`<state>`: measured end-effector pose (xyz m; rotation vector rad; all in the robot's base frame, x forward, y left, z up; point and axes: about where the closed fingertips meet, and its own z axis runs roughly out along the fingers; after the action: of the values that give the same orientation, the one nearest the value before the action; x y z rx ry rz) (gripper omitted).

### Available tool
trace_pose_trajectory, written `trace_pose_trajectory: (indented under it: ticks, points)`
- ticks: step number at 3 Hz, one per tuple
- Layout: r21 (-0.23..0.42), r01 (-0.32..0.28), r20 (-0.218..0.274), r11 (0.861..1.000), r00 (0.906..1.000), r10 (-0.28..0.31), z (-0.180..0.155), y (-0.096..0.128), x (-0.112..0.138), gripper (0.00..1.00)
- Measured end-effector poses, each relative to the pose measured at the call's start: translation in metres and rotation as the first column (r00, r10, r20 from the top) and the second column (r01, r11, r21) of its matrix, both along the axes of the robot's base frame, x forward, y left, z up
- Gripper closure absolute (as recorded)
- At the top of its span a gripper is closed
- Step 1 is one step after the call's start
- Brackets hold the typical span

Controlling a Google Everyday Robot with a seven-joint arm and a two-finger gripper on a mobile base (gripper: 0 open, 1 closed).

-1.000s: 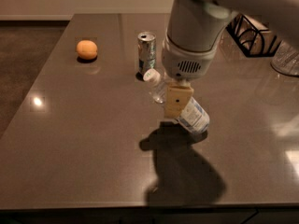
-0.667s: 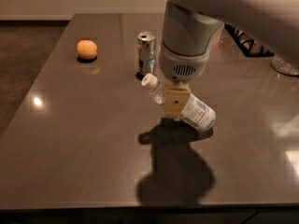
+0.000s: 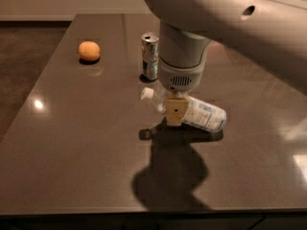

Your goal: Knock blue plastic bottle over

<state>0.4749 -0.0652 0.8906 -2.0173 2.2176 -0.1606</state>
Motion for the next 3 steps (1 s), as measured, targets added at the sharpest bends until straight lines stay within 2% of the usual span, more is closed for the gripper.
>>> trace_pose_trajectory:
  ticks: [2,3]
  points:
    - [0.008,-0.006,-0.031,1.0,0.9995,0.006,-0.022,0.007,-0.002,0.14]
    - [0.009,-0.006,-0.025,1.0,0.9997,0.006,-0.021,0.007,-0.002,0.0]
